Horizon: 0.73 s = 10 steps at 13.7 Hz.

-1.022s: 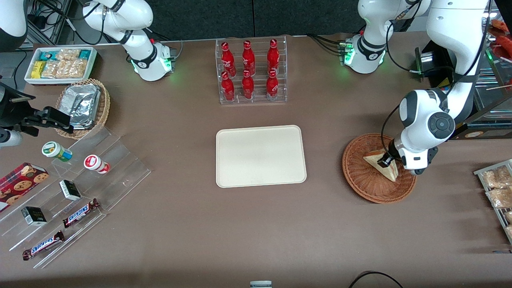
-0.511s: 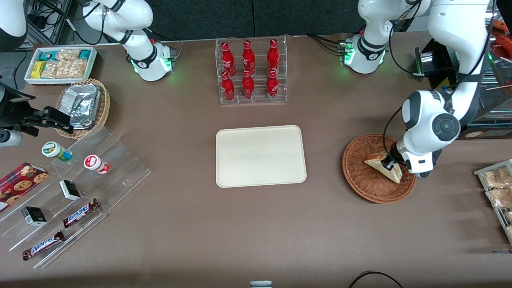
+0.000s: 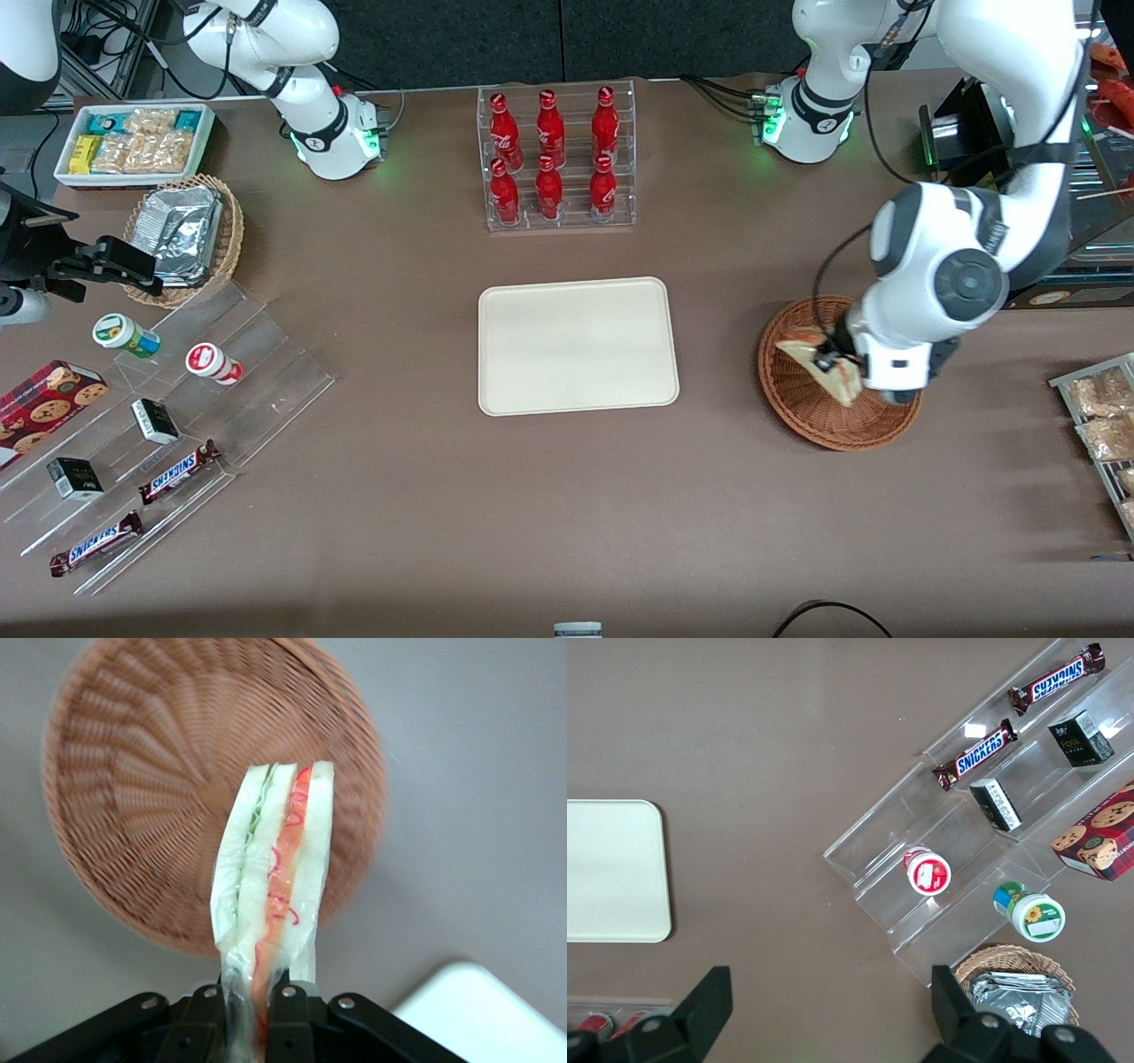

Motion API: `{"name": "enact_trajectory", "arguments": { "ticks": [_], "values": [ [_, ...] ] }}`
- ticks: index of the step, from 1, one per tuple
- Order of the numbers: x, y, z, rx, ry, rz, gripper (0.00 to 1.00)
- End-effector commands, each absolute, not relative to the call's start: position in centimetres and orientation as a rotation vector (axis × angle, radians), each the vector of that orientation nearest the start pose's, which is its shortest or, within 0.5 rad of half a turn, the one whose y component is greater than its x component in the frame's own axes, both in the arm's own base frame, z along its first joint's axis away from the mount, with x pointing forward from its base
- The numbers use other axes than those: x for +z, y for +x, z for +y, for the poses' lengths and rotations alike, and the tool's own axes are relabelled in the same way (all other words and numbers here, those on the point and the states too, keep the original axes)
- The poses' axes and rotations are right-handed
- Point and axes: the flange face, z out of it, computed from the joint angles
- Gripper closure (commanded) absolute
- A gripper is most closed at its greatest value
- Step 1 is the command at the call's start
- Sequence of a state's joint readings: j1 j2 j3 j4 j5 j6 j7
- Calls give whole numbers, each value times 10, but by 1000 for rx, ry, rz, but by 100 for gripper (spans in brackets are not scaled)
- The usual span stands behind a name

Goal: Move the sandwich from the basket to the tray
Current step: 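Lift the sandwich and carry it with the left gripper over the tray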

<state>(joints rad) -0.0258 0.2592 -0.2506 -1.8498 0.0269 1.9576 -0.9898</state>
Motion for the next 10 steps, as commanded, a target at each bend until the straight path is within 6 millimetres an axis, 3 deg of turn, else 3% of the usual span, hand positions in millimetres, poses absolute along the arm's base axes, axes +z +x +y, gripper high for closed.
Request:
{"name": "enact_trajectory", "arguments": {
  "ticks": [1,4,10],
  "values": [
    [391,572,-213,214,-2963,-882,100],
    [394,552,-272,190,-3058,-508,100],
    [375,542,-383,158,-3105,-194,100]
  ]
}}
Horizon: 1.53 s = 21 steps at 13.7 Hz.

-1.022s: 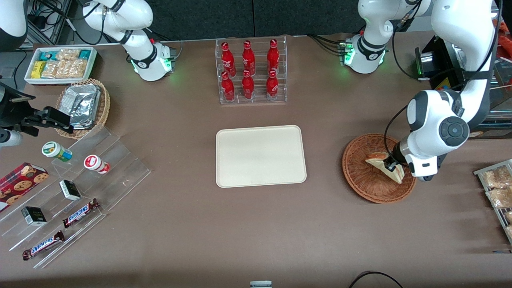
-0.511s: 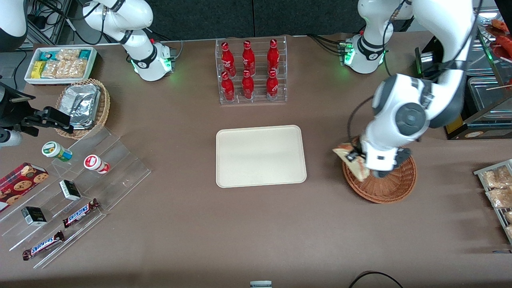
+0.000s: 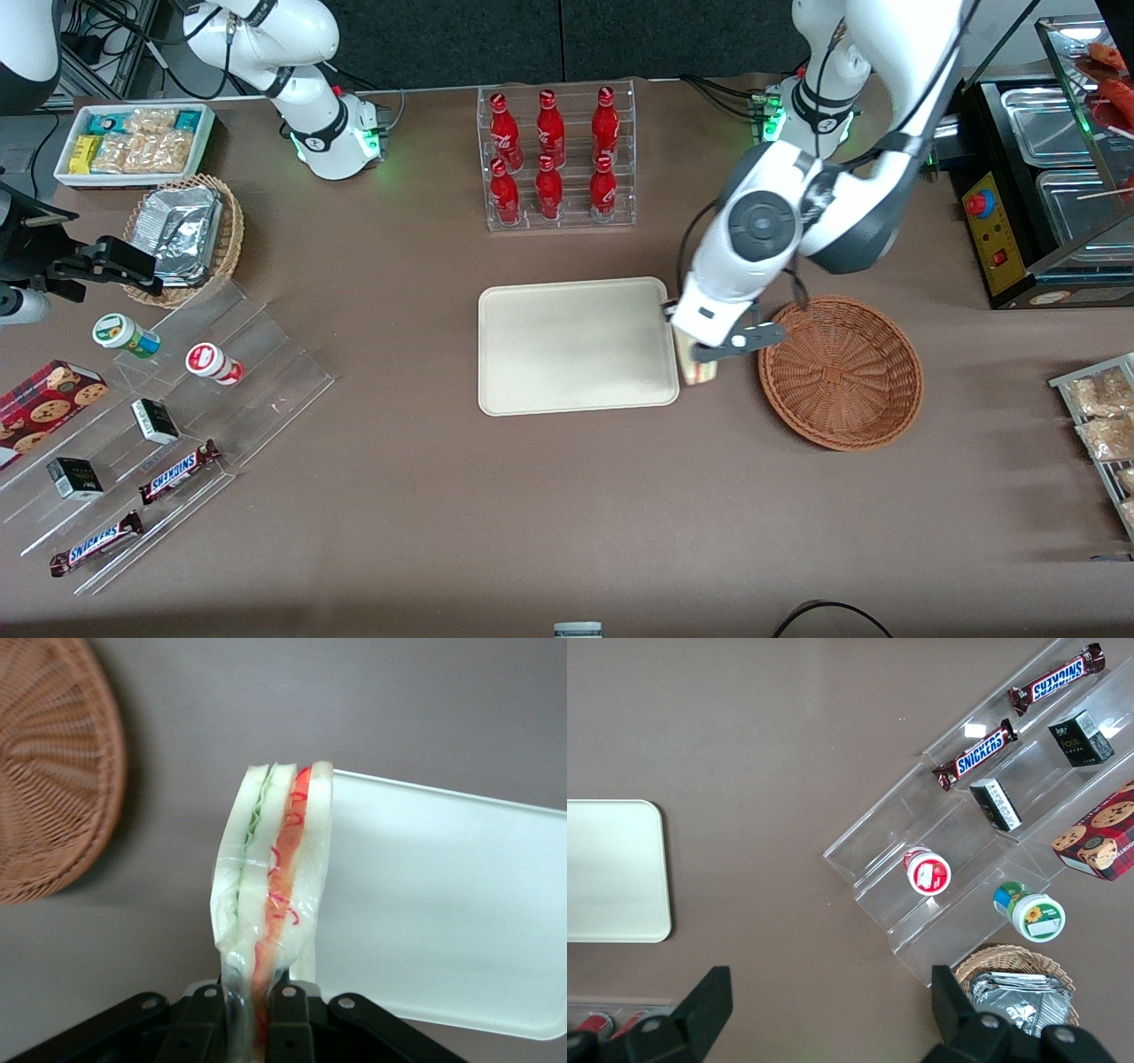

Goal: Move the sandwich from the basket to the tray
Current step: 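Lift the sandwich and carry it with the left gripper over the tray, then lower the sandwich onto the tray and open the left gripper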

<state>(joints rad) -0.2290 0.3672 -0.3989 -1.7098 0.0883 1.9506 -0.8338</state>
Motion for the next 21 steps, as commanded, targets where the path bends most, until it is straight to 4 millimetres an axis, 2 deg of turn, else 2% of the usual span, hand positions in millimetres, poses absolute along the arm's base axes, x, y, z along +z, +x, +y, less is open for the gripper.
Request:
{"name": "enact_trajectory", "arguments": {
  "ticks": [1,2,4,6,10,15,17,21],
  "values": [
    [371,542,-398,167,-3113,-165,100],
    [364,538,-418,177,-3113,-103,100],
    [344,531,-439,177,-3088,-10,100],
    [334,525,-465,181,-3096,41,100],
    [312,514,-498,203,-3098,34,100],
    [281,502,-521,196,-3054,-49,100],
    [274,503,-527,214,-3046,-68,100],
    [259,492,-535,216,-3017,-53,100]
  ]
}}
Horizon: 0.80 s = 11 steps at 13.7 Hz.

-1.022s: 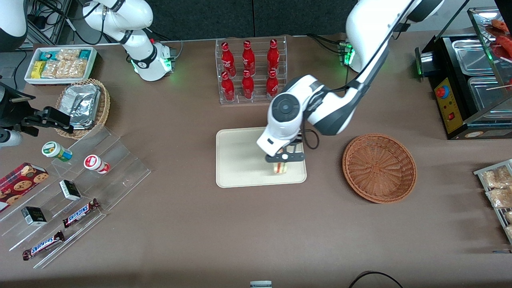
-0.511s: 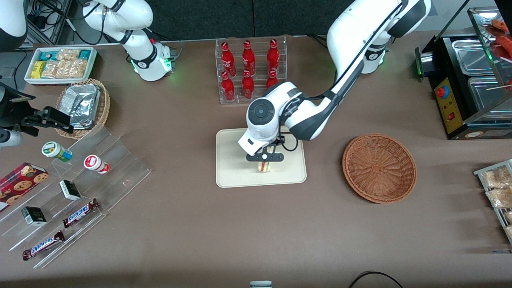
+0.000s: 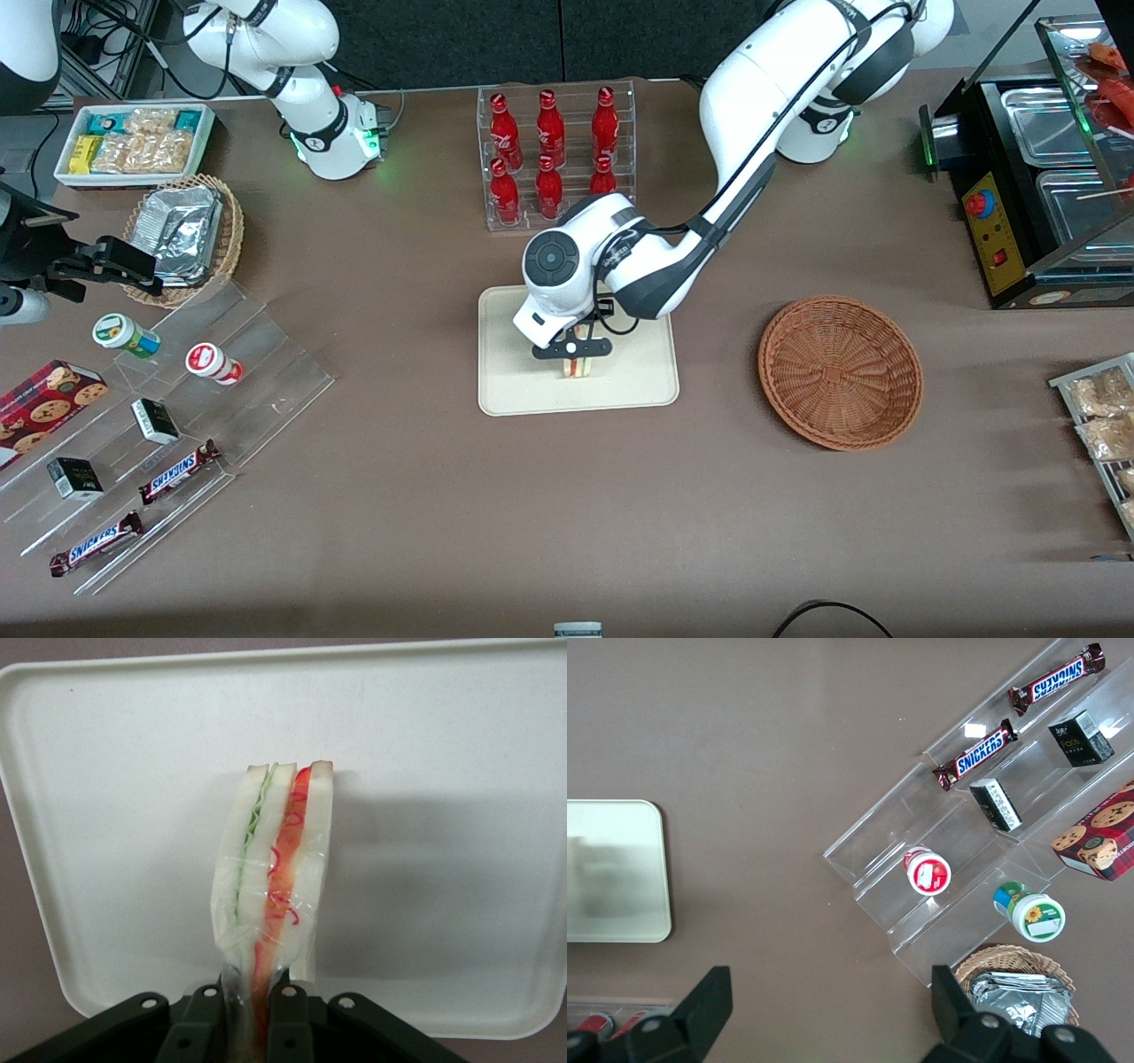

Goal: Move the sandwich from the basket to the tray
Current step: 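Lower the sandwich onto the tray and open the left gripper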

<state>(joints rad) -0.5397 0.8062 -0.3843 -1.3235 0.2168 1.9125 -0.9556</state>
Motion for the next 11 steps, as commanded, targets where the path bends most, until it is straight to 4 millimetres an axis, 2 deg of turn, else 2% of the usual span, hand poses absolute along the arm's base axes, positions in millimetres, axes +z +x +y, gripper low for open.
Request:
{"name": "enact_trajectory", "arguments": {
  "ticks": [1,4,7,9,11],
  "values": [
    [255,493,-534,207,-3010,-54,100],
    [243,493,-534,177,-2988,-31,100],
    [241,493,-534,178,-2987,-31,100],
    [241,493,-535,179,-2989,-39,0],
    [241,492,-535,173,-2986,-74,0]
  ]
}}
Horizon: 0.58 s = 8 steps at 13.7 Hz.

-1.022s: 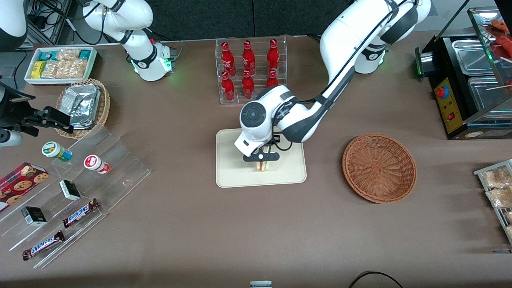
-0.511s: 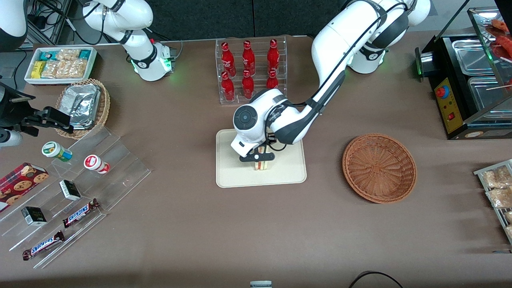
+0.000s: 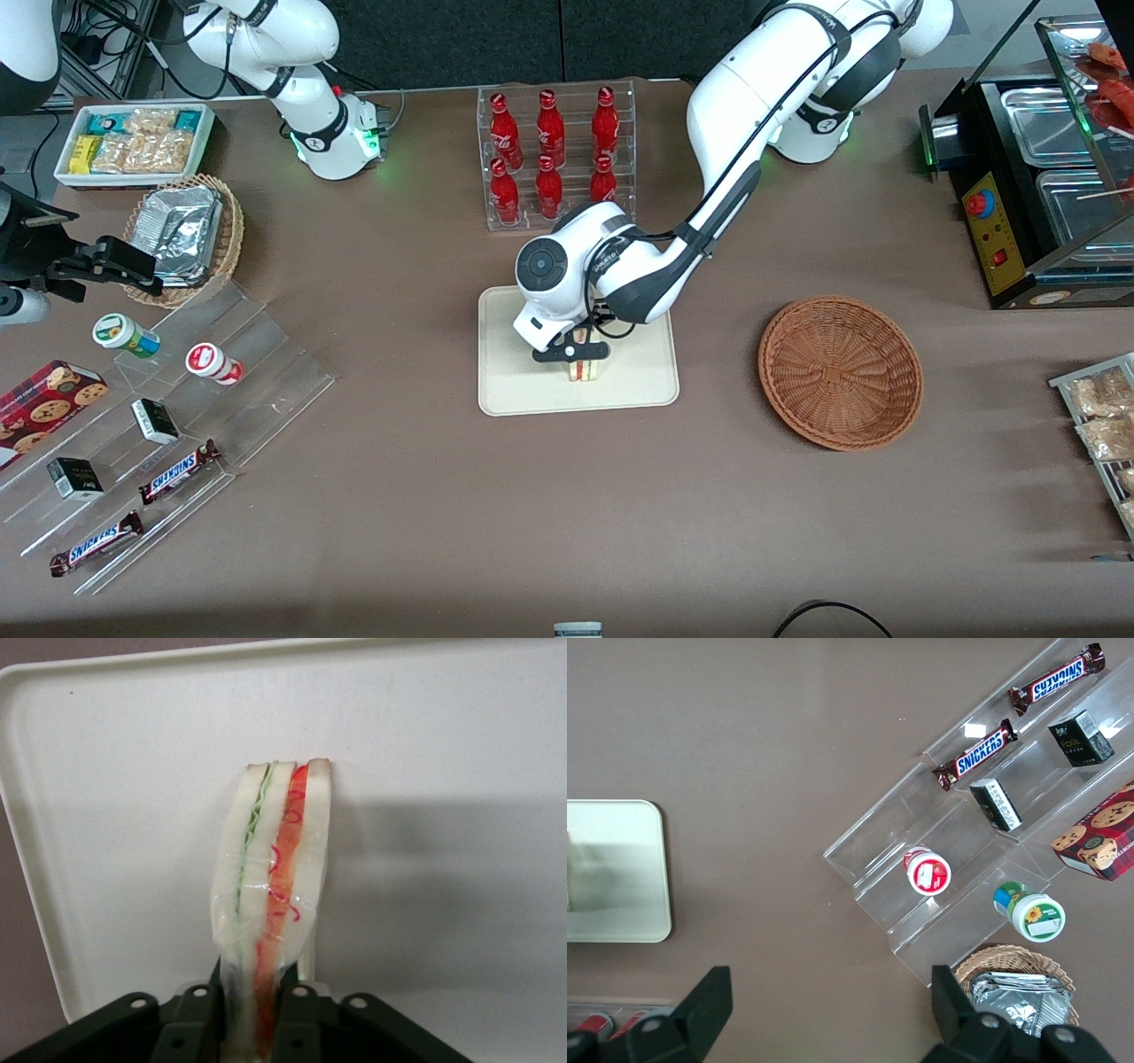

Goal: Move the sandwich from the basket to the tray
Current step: 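Lower the sandwich onto the tray and open the left gripper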

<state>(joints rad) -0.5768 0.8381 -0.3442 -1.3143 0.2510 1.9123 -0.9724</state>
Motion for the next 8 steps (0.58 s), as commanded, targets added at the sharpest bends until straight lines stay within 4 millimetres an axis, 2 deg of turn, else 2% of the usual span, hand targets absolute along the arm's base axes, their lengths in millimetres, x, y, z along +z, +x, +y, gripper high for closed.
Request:
{"name": "enact_trajectory", "arguments": {
  "ticks": [1,4,6,8],
  "values": [
    [243,493,-535,170,-2986,-79,0],
    [255,494,-535,147,-2982,-213,0],
    [280,497,-531,118,-2988,-239,0],
    [309,510,-514,110,-2977,-265,0]
  ]
}}
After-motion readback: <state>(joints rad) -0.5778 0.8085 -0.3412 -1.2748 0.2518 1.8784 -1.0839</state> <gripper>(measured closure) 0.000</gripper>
